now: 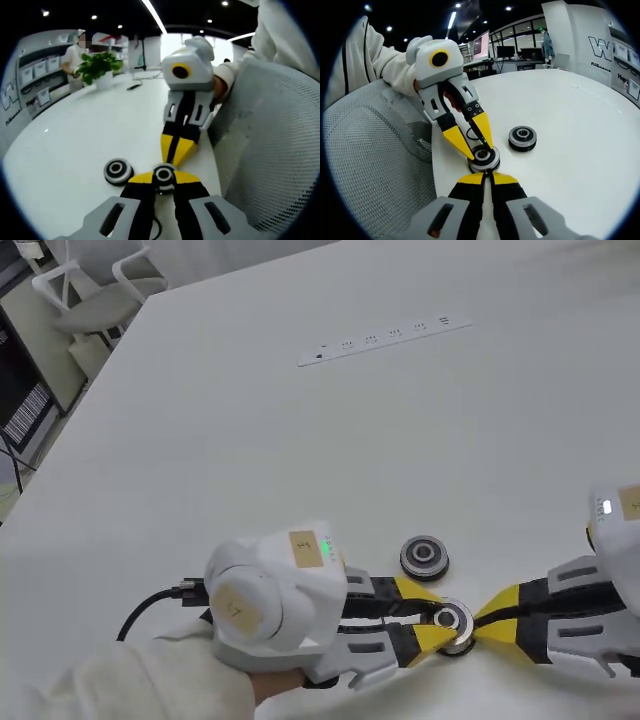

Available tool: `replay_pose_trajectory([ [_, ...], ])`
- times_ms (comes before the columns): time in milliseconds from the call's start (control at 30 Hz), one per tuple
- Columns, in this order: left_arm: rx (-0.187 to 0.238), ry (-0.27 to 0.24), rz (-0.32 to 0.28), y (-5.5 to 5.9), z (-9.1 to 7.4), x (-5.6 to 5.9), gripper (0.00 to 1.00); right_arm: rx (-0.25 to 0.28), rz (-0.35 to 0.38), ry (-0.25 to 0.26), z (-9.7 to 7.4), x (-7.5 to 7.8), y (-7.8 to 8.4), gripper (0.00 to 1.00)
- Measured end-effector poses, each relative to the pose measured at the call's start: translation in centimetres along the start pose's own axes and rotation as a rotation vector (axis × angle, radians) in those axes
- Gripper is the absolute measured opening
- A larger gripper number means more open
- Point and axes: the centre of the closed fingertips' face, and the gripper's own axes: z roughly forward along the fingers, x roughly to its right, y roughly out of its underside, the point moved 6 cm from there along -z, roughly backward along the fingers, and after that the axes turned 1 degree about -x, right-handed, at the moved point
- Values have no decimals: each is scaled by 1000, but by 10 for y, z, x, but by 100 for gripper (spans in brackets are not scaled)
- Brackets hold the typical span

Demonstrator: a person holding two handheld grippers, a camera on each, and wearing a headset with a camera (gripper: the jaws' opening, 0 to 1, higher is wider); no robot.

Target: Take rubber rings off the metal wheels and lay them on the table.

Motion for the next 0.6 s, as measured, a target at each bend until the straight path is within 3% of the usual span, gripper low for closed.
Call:
replay_pose_trajectory([
  [67,1,0,-1,0,0,0,14,1,34,7,0,0,0,0],
  [133,2,-1,0,0,0,0,14,15,121,23,0,2,0,0],
  [333,1,-3,4,1,0,-1,13,59,270,7,-1,5,3,0],
  [600,8,-1,0,1,0,-1,13,105,362,-10,-3,6,5,0],
])
